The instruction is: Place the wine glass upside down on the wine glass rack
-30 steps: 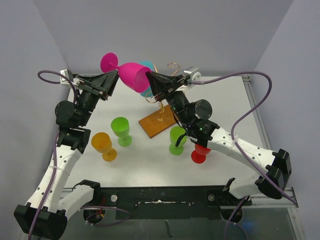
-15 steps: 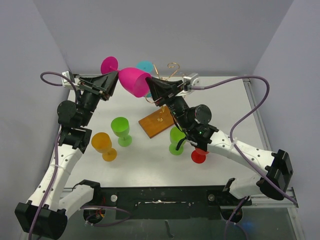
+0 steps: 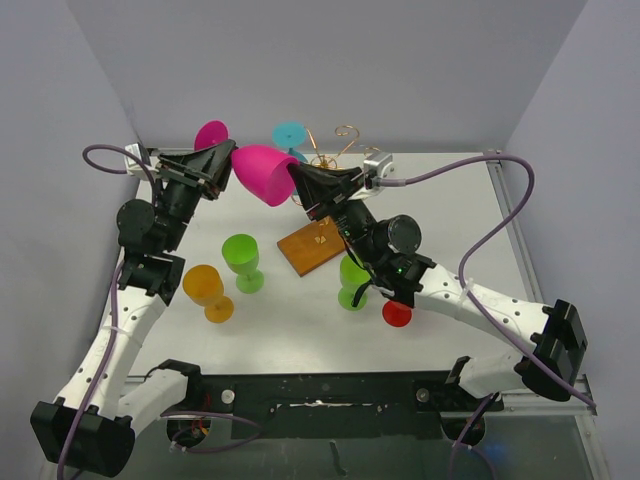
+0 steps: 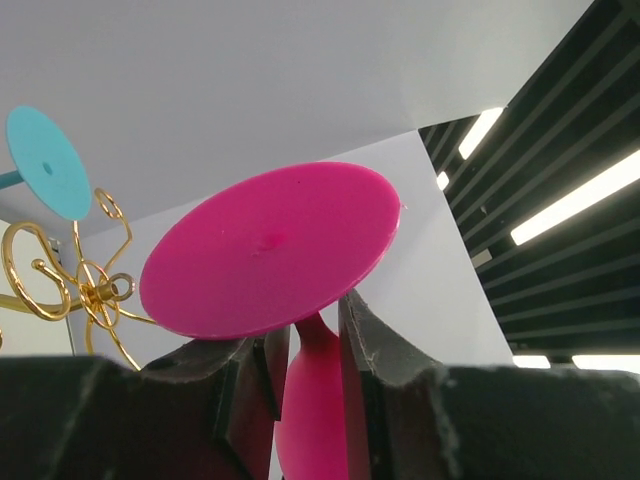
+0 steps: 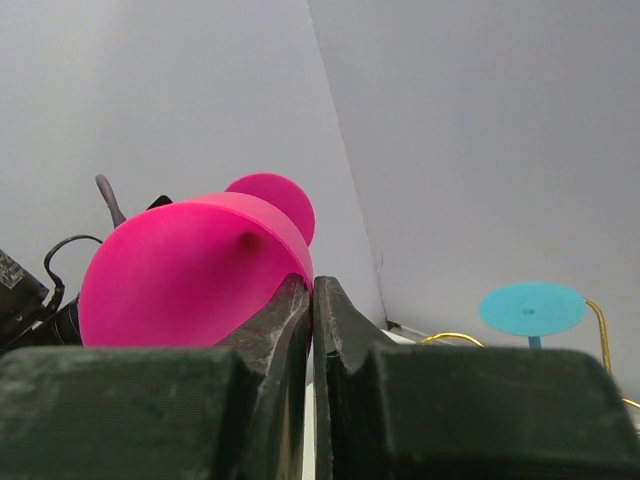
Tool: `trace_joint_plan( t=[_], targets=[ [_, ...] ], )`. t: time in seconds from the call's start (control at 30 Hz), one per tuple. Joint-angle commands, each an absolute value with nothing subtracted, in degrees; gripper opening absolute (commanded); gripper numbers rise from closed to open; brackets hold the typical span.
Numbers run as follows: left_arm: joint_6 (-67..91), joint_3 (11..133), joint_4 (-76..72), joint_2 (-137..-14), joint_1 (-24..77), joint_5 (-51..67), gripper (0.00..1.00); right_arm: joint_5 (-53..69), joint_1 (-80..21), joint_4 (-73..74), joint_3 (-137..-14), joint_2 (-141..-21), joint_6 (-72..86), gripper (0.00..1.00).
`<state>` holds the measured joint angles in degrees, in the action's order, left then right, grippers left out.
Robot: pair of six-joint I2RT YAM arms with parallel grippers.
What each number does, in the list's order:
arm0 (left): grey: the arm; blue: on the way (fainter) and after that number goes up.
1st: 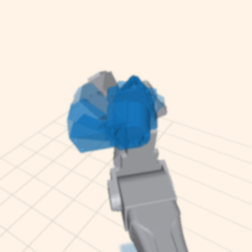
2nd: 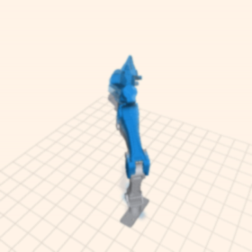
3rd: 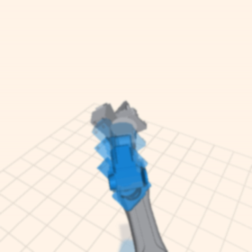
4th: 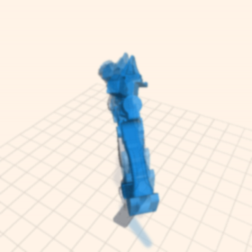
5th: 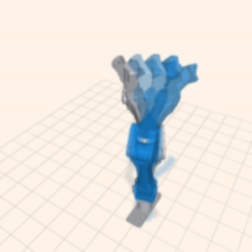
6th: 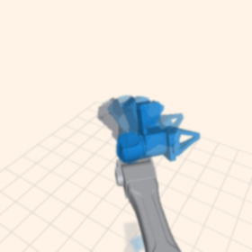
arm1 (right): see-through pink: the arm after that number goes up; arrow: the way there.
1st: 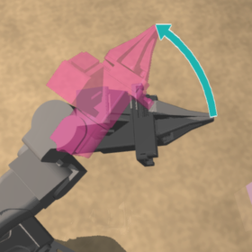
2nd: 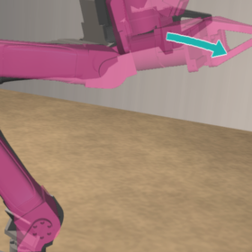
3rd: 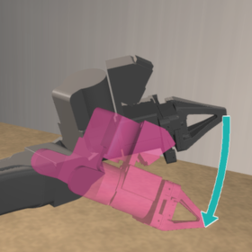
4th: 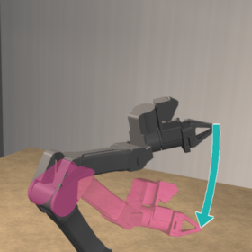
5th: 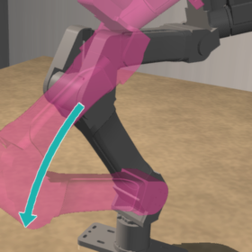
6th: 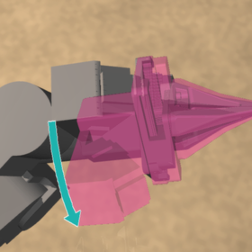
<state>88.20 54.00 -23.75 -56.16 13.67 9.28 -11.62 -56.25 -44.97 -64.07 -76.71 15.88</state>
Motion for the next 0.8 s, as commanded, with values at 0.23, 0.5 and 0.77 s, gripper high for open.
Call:
trace_joint_plan(
  t=[0.23,0.5,0.77],
  targets=[
    [84.6,56.7,-26.0,-56.4,13.8,8.7,0.00,-11.0,-57.3,-47.7,-63.1,-73.8,16.8,0.07],
    [75.4,61.1,-23.6,-57.3,13.7,10.4,0.00,-16.8,-57.4,-43.1,-62.5,-71.3,17.4,0.32],
    [49.7,69.1,-9.4,-57.0,13.4,12.5,0.00,-23.0,-55.0,-28.4,-61.7,-65.0,22.2,0.56]
  ],
)
